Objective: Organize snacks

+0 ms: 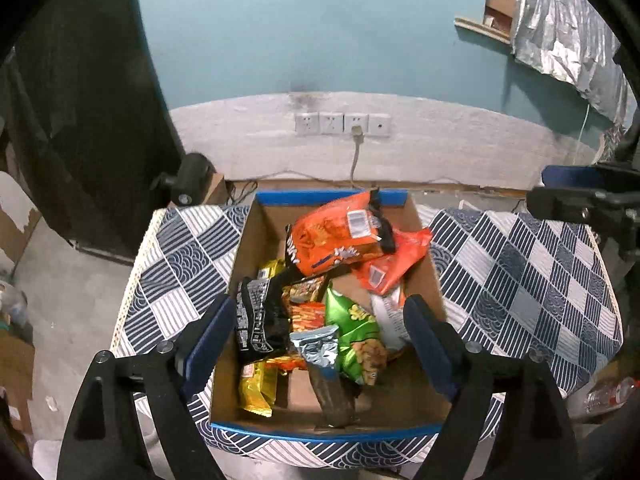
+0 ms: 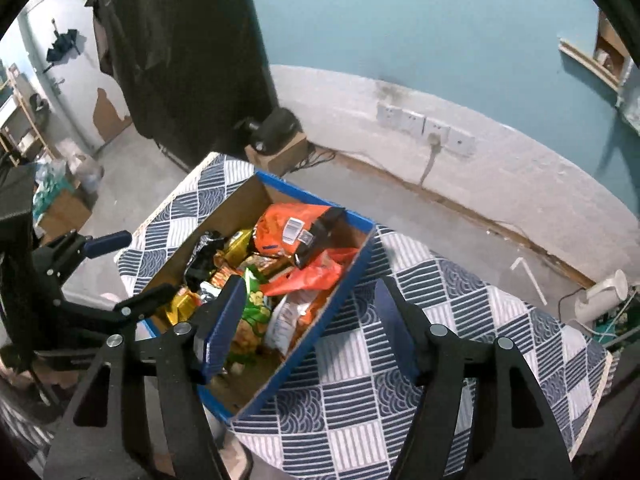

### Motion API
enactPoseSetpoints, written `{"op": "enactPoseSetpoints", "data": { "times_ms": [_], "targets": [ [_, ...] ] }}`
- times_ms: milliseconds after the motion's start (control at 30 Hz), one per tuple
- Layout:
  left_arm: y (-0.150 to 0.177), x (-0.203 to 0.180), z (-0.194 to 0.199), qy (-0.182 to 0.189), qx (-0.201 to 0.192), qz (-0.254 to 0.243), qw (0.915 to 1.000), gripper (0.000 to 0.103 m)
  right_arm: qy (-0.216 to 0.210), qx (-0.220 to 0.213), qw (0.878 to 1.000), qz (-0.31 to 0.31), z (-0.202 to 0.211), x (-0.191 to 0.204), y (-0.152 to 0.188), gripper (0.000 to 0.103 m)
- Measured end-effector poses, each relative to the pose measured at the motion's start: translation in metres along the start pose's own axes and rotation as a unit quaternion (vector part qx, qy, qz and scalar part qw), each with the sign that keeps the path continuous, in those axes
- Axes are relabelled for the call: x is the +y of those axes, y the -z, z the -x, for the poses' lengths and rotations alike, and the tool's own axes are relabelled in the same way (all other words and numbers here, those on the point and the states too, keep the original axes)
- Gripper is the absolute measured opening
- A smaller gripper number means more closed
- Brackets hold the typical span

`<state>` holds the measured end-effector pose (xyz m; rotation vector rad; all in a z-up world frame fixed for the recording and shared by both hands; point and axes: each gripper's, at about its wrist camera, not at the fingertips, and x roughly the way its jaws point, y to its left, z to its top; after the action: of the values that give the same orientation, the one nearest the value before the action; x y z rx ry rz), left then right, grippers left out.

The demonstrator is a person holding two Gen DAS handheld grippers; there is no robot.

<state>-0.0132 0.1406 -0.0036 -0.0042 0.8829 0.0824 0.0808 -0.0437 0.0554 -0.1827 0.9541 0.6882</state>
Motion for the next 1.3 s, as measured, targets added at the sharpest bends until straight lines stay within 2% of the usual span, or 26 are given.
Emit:
{"op": "enactPoseSetpoints", "data": {
  "times_ms": [200, 500, 967, 1300],
  "targets": [
    [-0.001, -0.014, 0.018, -0.029, -0.024, -0.018, 0.9991, 0.089, 0.004, -0.03, 1.0, 0.001, 0.024, -0.008, 0.021, 0.072],
    [-0.003, -0.03, 0.038, -0.015, -0.047, -0.021, 0.9986, 0.091, 0.01, -0.053, 0.999, -0.005, 0.042, -0.02, 0.036, 0.073],
    [-0.005, -0.035, 0.047, -0.002, -0.06, -0.018, 0.998, 0.091, 0.017, -0.06, 0.998, -0.022, 0.046, -0.039, 0.05, 0.073],
    [-0.005, -0.037, 0.048, -0.008, -0.066, -0.02, 0.9976, 0.091, 0.019, -0.06, 0.998, -0.027, 0.044, -0.043, 0.05, 0.073]
  ]
}}
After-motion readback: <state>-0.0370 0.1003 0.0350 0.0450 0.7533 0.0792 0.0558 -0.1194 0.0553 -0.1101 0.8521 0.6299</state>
